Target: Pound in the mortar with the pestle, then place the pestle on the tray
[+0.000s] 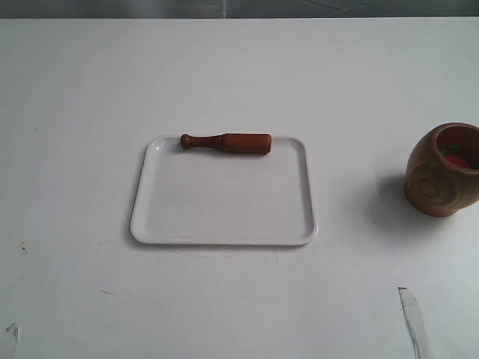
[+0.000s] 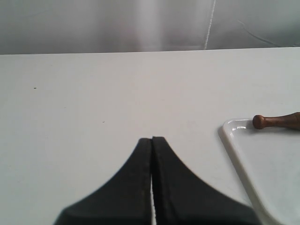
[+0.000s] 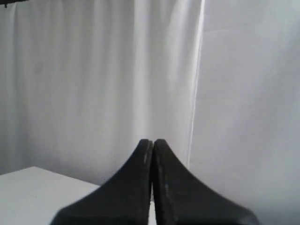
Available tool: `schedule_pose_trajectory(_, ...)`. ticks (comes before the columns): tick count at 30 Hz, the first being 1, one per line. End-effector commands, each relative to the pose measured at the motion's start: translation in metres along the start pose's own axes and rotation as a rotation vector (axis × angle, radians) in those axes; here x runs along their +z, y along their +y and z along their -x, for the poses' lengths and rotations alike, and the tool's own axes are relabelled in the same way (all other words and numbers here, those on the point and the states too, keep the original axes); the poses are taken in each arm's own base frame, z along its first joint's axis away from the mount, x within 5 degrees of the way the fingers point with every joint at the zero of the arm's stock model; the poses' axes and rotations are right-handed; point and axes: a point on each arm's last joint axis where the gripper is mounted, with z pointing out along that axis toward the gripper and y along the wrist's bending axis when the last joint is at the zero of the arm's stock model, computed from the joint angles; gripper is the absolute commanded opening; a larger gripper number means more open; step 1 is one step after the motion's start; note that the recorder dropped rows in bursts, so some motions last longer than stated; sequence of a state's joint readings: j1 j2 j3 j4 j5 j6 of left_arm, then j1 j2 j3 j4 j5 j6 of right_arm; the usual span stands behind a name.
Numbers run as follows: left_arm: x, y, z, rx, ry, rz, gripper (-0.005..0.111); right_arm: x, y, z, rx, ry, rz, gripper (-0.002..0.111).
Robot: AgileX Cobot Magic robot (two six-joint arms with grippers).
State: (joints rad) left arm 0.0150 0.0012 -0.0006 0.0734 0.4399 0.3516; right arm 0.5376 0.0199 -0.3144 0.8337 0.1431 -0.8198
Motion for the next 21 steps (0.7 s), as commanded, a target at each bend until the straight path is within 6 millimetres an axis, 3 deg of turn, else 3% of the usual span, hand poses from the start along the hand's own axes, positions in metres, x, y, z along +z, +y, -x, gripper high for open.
schedule_pose_trajectory(1, 0.000, -0.001, 0.000, -0.012, -0.007, -0.008, 0.000, 0.003, -0.010, -0.048, 0.075, 0.064, -0.106, 0.000)
schedule_pose_trajectory(5, 0.000, -0.001, 0.000, -0.012, -0.007, -0.008, 0.000, -0.001, -0.021, -0.088, 0.067, 0.110, -0.221, 0.000)
schedule_pose_trajectory(17, 0.000, -0.001, 0.000, -0.012, -0.007, -0.008, 0.000, 0.000, -0.016, -0.092, -0.120, 0.152, -0.156, 0.000)
schedule_pose_trajectory(21, 0.000, -0.001, 0.000, -0.012, -0.007, -0.008, 0.000, 0.000, -0.016, -0.092, -0.059, 0.151, -0.164, 0.000)
